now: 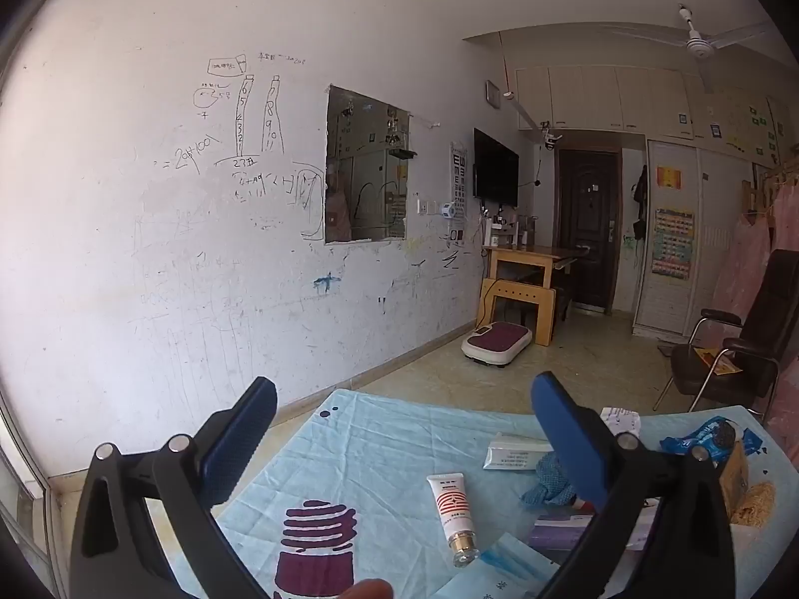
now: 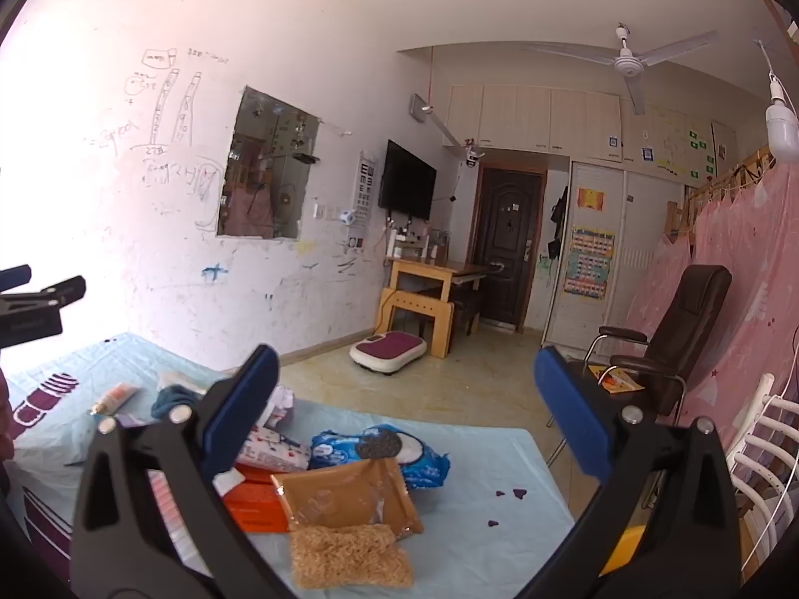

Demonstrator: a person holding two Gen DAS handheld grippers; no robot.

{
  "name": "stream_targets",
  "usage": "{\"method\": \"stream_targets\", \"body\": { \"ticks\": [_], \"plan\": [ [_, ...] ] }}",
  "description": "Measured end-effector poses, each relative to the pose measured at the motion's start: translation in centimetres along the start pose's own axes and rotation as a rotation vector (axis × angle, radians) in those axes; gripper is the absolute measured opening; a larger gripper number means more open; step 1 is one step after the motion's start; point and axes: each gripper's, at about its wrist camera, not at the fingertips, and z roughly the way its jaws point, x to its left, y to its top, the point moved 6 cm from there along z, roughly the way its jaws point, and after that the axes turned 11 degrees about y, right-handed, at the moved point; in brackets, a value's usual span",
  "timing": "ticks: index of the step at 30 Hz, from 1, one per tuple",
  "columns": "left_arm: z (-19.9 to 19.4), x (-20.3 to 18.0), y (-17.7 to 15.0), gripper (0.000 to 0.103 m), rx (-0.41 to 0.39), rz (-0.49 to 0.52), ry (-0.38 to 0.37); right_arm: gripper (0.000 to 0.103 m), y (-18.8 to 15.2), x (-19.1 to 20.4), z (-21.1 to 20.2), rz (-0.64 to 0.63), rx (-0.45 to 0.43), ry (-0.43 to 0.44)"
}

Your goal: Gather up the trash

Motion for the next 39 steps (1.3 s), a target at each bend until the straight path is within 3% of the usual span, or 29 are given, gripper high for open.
{"method": "stream_targets", "body": {
  "ticks": [39],
  "plan": [
    [0.80,0.35,-0.40,0.097,0.022,-0.008,-0.005,0.099,0.02,0.05,0.00,-0.004,0.003,-0.001]
  ]
}}
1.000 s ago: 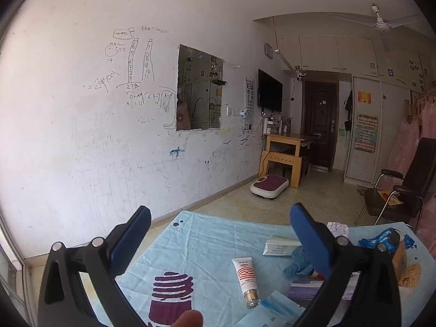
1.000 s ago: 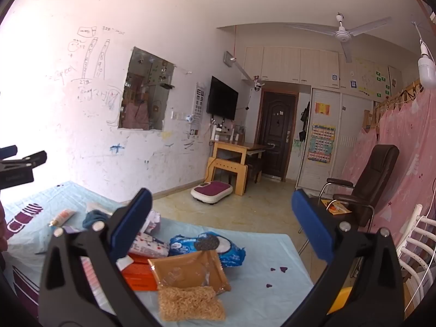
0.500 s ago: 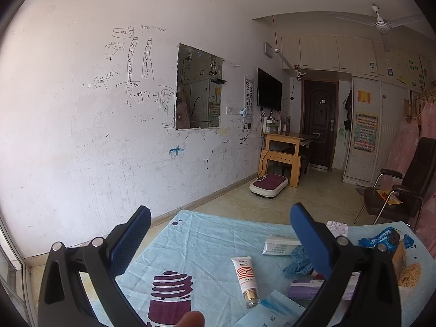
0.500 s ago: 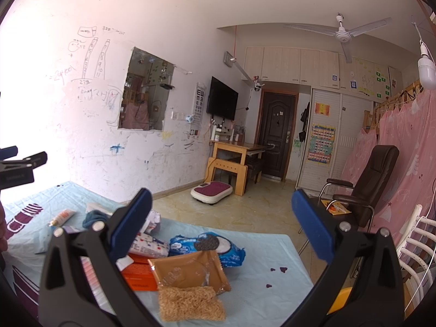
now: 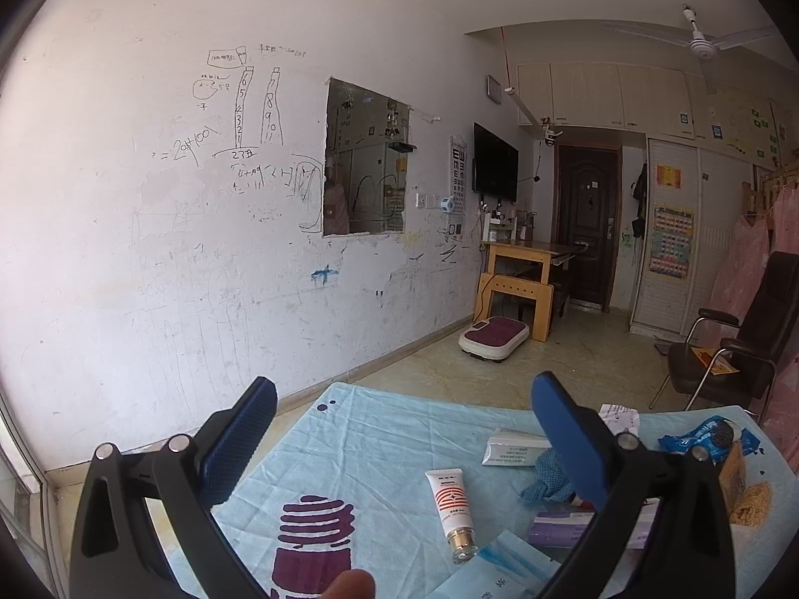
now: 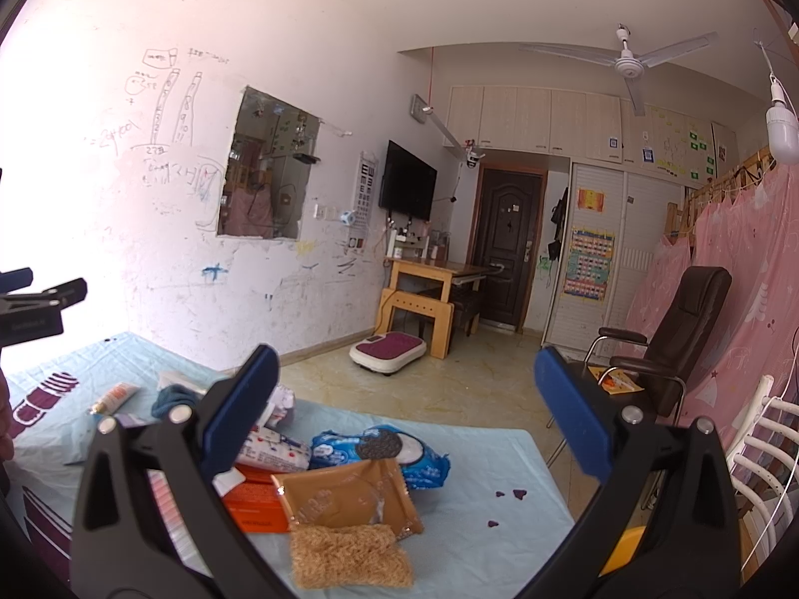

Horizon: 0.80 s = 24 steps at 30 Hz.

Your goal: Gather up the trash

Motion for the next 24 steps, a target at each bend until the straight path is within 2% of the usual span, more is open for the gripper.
{"method": "stream_targets", "body": {
  "ticks": [24],
  "plan": [
    [-0.17,-0.13,0.17,0.097,-0.001,-0.001,-0.001,0.099,0.03,0.02,-0.02,-0.001,-0.001,-0.001]
  ]
}}
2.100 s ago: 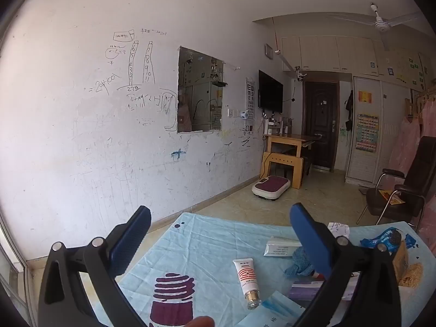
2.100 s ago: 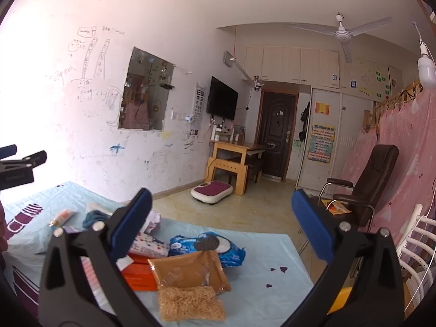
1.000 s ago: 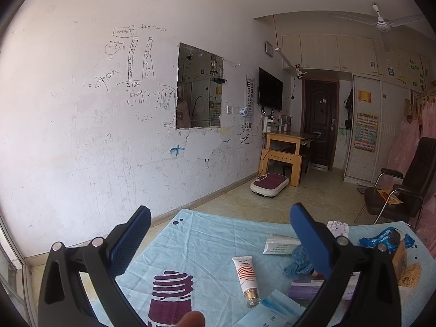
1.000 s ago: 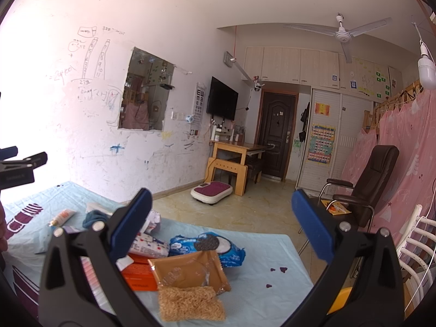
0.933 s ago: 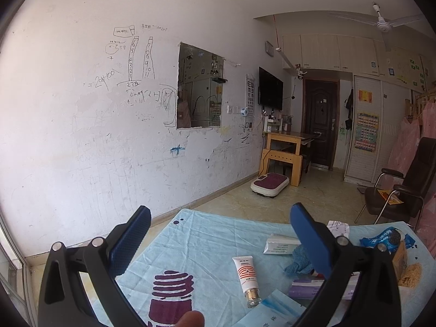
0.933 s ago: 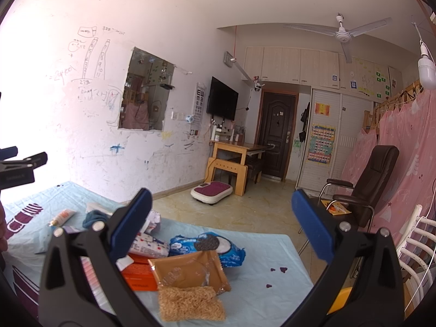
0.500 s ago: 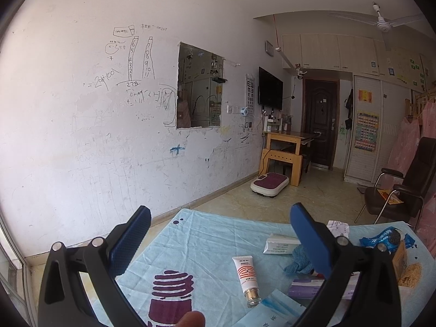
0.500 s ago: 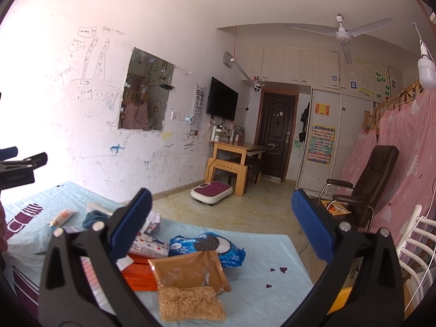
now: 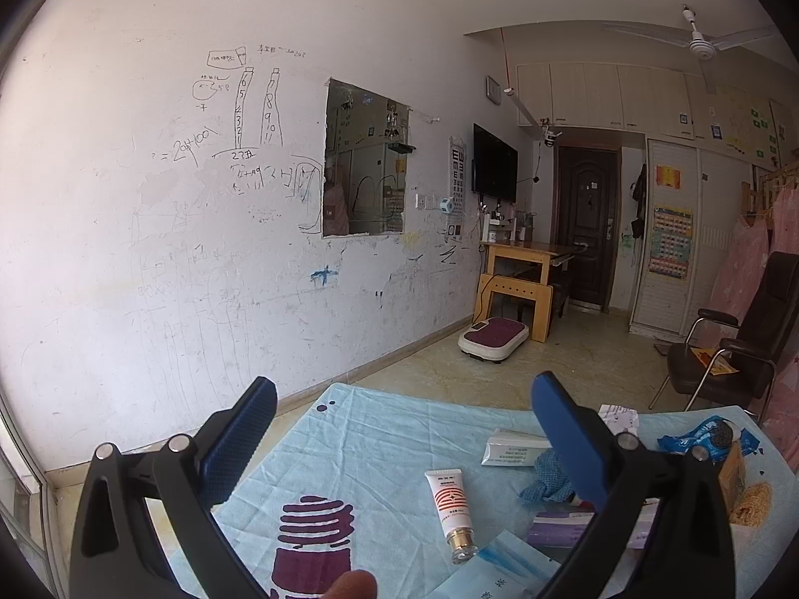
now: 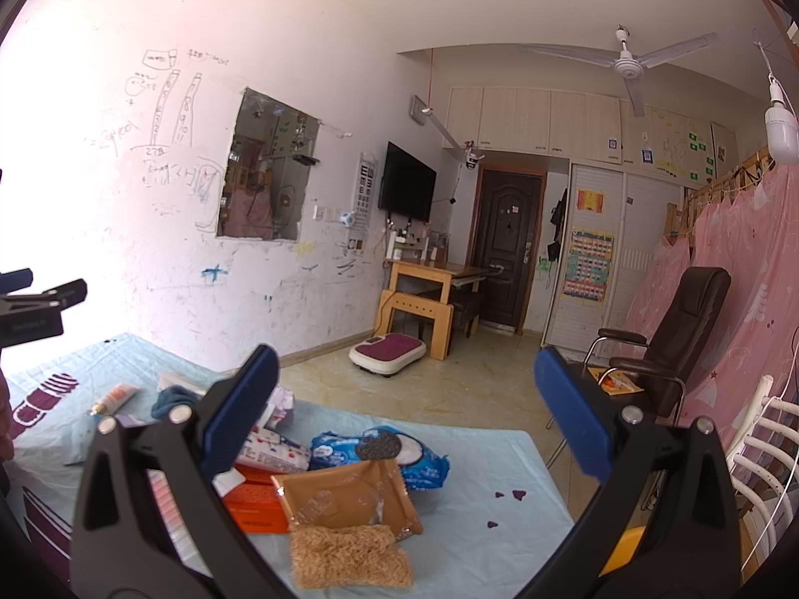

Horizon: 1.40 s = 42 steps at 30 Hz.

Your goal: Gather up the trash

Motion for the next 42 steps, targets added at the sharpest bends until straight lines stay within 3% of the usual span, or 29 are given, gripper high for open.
{"method": "stream_targets", "body": {
  "ticks": [34,36,39,42],
  "plan": [
    [-0.3,-0.1,0.1,0.097,0.006,0.002,-0.025,0.099,0.0,0.0,0.1,-0.001,0.001,0.007],
    [-0.1,-0.5,0.2,0.097,0.052,0.014,-0.073,0.099,0.3,0.1,0.4,-0.028,0.020,0.016],
    [1.3,-1.3,0.8,0.097,0.230,0.038,-0.187,0.099,2.0,-0.2,0.9,-0.054,0.069,0.099],
    [3.5,-2.1,0.9,0.097,0.473,0.117,-0.229,0.099,2.9,-0.8,3.1,-0.012,0.283,0.280]
  ]
}}
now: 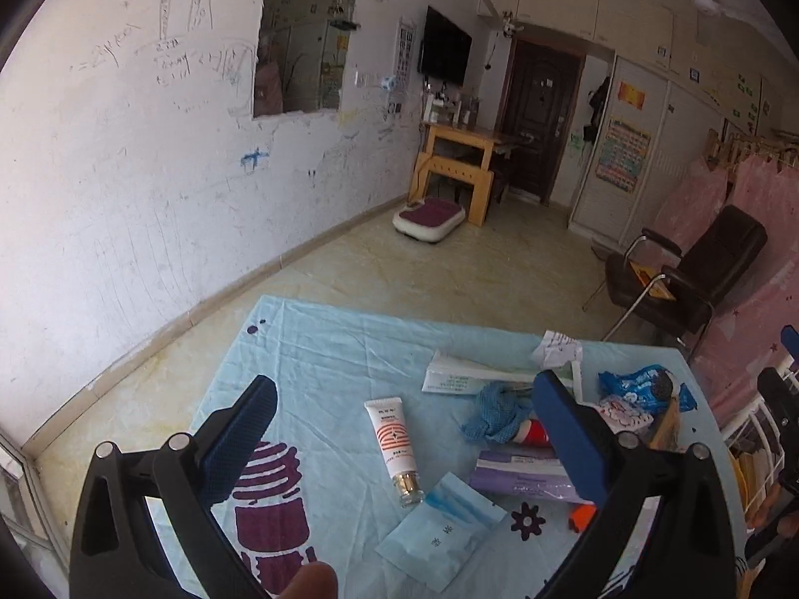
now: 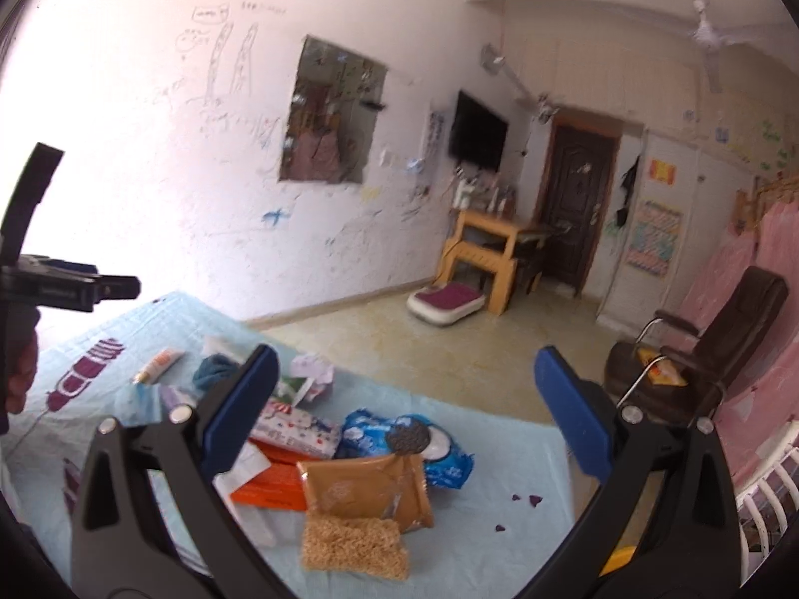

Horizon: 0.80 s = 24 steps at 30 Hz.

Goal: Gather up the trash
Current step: 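Grasp the puffed rice cake with the right tool while the left tool grasps the light-blue tissue packet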

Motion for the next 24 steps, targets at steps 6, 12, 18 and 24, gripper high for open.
{"method": "stream_targets", "body": {
  "ticks": [6,12,18,24],
  "plan": [
    [3.6,-1.9,-2.6,0.097,0.346,0.285,-0.048,0.099,-2.2,-2.3,4.9,0.189,0.508,0.228],
    [6.8,-1.5,-6.1,0.097,0.549,0.303,-0.023,0.099,-6.2,-2.8,5.9,0.331,0.774,0.271],
    [7.7,-4.5,-7.7,0.092,0.625,0.355,-0.069,0.099,-7.4,-2.3,6.0,0.359,0.848,0.280],
    [8.1,-6.9,-9.1,0.062,0.670,0.468,-0.052,0.098,-8.1,-0.7,7.1,0.342,0.904,0.274]
  ]
}}
